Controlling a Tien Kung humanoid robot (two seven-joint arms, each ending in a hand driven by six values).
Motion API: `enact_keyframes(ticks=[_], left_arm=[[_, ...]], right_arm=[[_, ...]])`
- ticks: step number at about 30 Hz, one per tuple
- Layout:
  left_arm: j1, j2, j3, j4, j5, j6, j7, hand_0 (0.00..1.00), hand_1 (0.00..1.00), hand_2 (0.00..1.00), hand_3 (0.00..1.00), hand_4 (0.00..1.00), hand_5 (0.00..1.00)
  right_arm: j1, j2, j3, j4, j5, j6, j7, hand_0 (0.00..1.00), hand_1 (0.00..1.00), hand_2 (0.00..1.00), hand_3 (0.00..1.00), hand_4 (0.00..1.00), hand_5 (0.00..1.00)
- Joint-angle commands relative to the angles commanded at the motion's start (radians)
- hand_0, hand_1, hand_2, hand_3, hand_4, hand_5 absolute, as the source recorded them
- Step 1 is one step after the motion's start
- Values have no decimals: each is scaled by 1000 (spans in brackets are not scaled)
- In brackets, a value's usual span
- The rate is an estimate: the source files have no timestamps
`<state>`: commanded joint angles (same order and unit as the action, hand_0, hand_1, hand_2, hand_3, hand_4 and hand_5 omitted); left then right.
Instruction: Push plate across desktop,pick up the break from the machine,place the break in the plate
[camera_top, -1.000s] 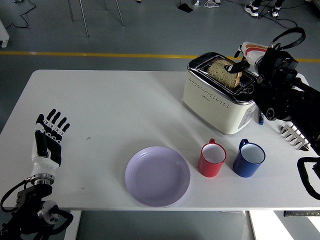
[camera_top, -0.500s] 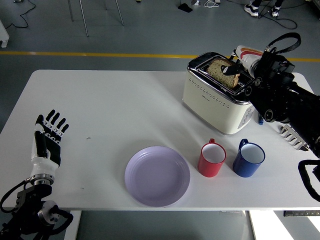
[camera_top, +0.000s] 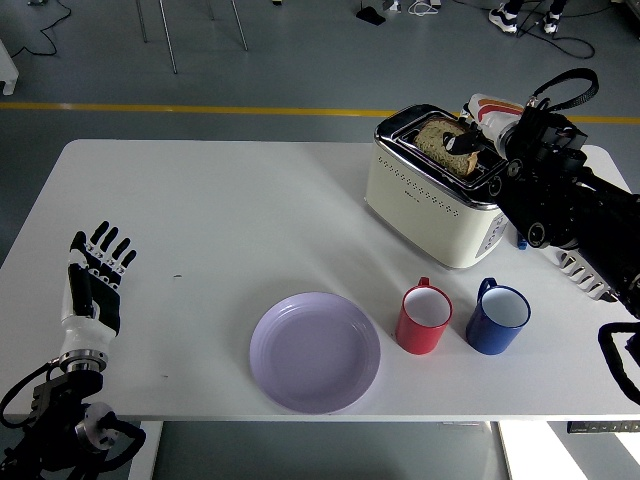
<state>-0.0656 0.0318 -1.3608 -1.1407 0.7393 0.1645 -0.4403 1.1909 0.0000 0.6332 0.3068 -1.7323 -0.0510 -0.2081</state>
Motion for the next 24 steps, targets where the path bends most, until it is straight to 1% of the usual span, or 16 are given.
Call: enact_keyframes(ticks=[3,4,13,15,16,19,21,22,24], left_arm=[[1,0,1,1,0,0,-1,802,851,912,847,596,998],[2,0,1,1,0,0,-1,801,851,912,847,591,998],[4,1,4,2,0,0,-2,801,851,912,850,592,998],[5,1,4,2,-1,0,-2,801,851,912,850,592,998],[5,1,4,2,-1,0,-2,799,850,912,850,595,998],[4,1,3,2,-1,0,-2,799,850,912,850,595,998],[4,1,3,2,-1,-1,-2,799,850,912,850,595,998],[4,1,3,1,0,-1,-2,799,850,910,850,596,998],[3,1,2,1,0,-1,-2,799,850,910,850,596,998]], right_arm=[[-2,0,-4,10,8,-4,4,191,313,391,447,594,156],[-3,0,-5,14,12,-6,4,185,303,378,441,564,156],[-6,0,2,60,3,-12,5,182,298,373,435,562,170],[-5,0,11,79,-10,-12,4,182,298,373,435,562,170],[-4,0,13,85,-13,-12,4,176,291,368,428,576,189],[2,0,21,118,-31,-4,-1,176,291,368,428,576,189],[4,0,24,125,-36,-2,-3,176,291,368,428,576,189],[8,0,32,142,-47,2,-5,175,272,362,427,566,179],[13,0,42,162,-61,6,-9,175,272,362,427,566,179]])
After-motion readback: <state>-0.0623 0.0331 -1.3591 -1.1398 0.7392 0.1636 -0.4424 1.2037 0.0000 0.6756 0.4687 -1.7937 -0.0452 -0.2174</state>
